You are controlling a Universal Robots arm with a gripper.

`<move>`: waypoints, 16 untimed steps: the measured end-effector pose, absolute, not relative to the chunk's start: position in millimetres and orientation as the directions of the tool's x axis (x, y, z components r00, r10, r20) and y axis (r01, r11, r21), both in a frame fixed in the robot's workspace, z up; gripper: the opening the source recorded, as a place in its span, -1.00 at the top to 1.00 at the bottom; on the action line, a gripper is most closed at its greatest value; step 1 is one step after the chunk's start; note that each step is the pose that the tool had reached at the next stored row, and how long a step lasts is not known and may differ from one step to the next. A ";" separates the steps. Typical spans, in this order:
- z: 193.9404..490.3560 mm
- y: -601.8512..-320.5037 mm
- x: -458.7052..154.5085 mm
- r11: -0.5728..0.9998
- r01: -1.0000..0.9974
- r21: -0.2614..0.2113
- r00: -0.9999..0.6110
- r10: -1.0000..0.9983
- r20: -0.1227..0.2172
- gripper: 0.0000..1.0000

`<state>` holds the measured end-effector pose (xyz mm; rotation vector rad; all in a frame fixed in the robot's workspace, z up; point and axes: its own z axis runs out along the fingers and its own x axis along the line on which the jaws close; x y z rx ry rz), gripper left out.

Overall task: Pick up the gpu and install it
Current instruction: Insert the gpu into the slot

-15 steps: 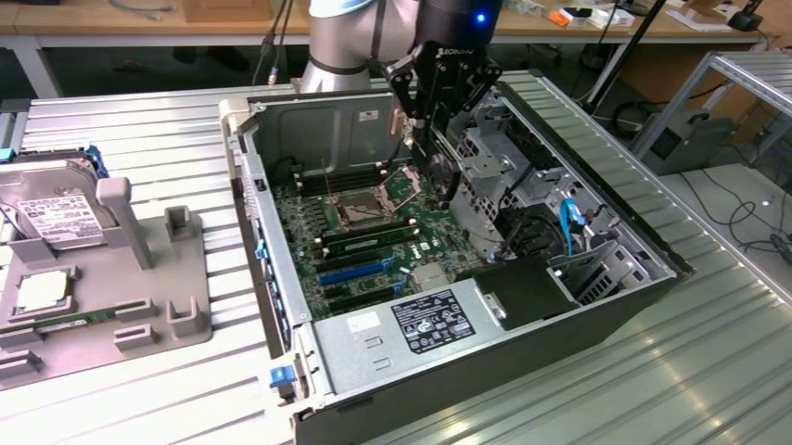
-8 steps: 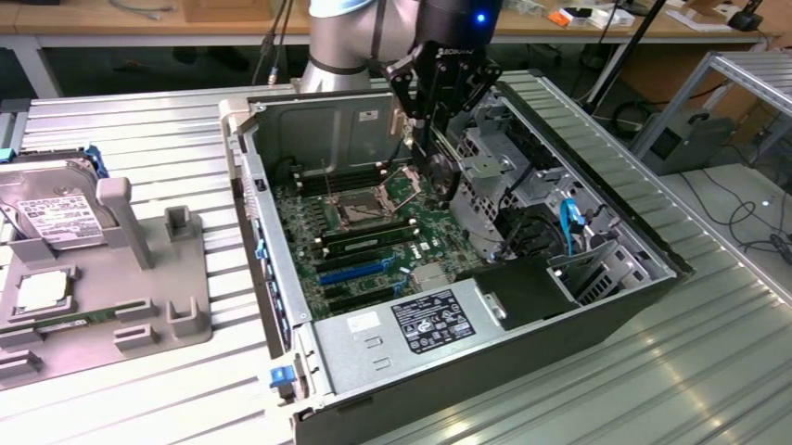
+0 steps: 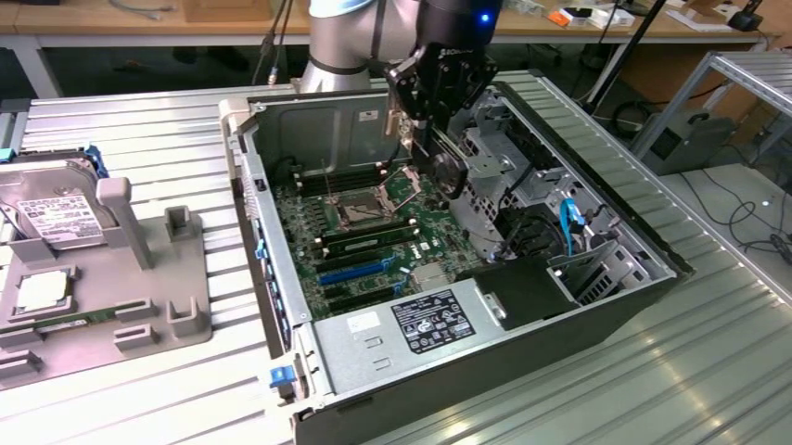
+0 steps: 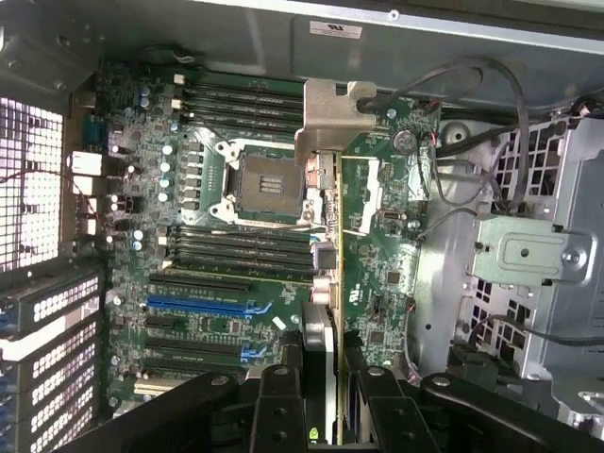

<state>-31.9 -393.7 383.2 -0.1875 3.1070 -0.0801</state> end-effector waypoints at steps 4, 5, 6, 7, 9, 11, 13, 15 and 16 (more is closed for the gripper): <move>383.2 -393.7 -31.9 0.981 -0.187 -0.053 -0.982 -0.189 -0.025 0.46; 383.2 -393.7 -31.9 0.978 -0.200 -0.053 -0.979 -0.202 -0.025 0.46; 383.2 -393.7 -31.9 0.975 -0.215 -0.053 -0.976 -0.217 -0.025 0.46; 383.2 -393.7 -31.9 0.972 -0.230 -0.053 -0.973 -0.231 -0.025 0.46; 383.2 -393.7 -31.9 0.966 -0.254 -0.053 -0.966 -0.256 -0.025 0.46; 383.2 -393.7 -31.9 0.958 -0.283 -0.053 -0.958 -0.285 -0.025 0.46; 383.2 -393.7 -31.9 0.953 -0.299 -0.053 -0.953 -0.301 -0.025 0.46; 383.2 -393.7 -31.9 0.945 -0.324 -0.053 -0.945 -0.326 -0.025 0.46; 383.2 -393.7 -31.9 0.940 -0.336 -0.053 -0.941 -0.338 -0.025 0.46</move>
